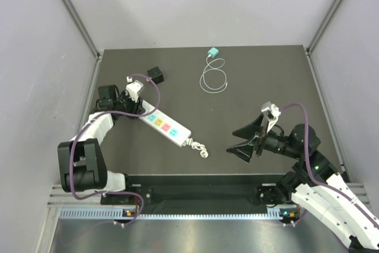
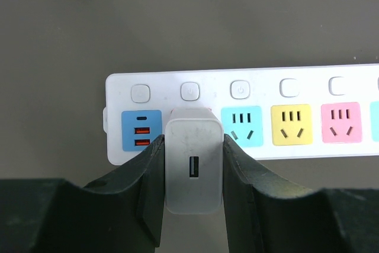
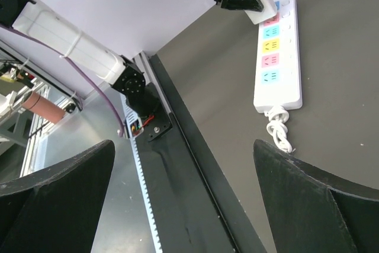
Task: Insert the plug
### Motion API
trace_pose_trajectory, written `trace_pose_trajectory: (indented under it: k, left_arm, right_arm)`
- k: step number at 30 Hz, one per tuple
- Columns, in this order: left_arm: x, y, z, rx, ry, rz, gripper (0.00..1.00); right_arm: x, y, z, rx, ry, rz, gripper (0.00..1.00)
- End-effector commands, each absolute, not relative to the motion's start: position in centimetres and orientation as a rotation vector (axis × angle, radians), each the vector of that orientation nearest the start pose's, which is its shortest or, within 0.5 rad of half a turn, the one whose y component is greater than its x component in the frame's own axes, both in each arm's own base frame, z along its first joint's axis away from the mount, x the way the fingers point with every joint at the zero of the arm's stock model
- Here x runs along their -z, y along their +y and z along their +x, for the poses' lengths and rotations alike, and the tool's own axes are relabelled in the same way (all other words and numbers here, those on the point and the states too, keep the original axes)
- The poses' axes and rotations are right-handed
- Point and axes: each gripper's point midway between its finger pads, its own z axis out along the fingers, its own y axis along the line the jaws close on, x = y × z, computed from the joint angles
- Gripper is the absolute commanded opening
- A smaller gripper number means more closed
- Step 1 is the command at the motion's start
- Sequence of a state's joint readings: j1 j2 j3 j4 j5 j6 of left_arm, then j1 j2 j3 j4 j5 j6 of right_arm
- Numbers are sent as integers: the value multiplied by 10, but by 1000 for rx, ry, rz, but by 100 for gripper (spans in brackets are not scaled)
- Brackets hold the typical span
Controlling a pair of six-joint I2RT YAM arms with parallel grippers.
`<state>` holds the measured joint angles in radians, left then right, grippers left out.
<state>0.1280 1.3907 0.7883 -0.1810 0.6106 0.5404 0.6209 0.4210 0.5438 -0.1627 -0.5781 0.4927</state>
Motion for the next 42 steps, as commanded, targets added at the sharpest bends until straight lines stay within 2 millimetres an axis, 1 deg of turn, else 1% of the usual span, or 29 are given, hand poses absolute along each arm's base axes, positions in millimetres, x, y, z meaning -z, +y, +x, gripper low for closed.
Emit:
trace_pose_trajectory:
  k: [1,4,10,13,15,20,28,31,32,35,36,37,39,40,42]
  left_arm:
    - [-99,-36,362,336,2043,761,0]
    - [-96,-37,362,352,2058,759,0]
    - [-97,-39,362,376,2073,740,0]
    - [-92,-36,360,362,2092,737,0]
    - [-84,-34,358,356,2108,737,0]
    - [-71,-35,358,378,2132,743,0]
    - [-60,-32,357,372,2171,756,0]
    - [-56,-31,359,359,2172,788,0]
    - [-53,-31,355,365,2192,804,0]
    - [-54,-32,359,370,2183,819,0]
    - [-51,-35,356,379,2190,844,0]
    - [-53,-35,360,369,2189,870,0]
    - [-47,-38,357,392,2216,906,0]
    - [-54,-38,364,392,2198,912,0]
    - [-52,-42,364,429,2218,928,0]
  right_arm:
    - [-279,220,110,-1289,1612,-637,100]
    - [-278,219,111,-1275,1615,-635,100]
    - [-274,219,112,-1268,1626,-636,100]
    - [-273,219,112,-1267,1625,-637,100]
    - [-272,219,112,-1268,1628,-638,100]
    - [-274,216,110,-1252,1631,-650,100]
    - [-274,211,110,-1217,1634,-644,100]
    - [-271,211,110,-1217,1638,-644,100]
    - [-270,211,110,-1217,1639,-643,99]
    - [-269,210,109,-1209,1644,-653,100]
    - [-268,210,109,-1205,1647,-657,100]
    - [-267,209,108,-1203,1648,-664,100]
    - [-266,209,107,-1197,1654,-669,100]
    - [-263,208,107,-1191,1665,-675,100]
    - [-262,206,105,-1188,1668,-678,100]
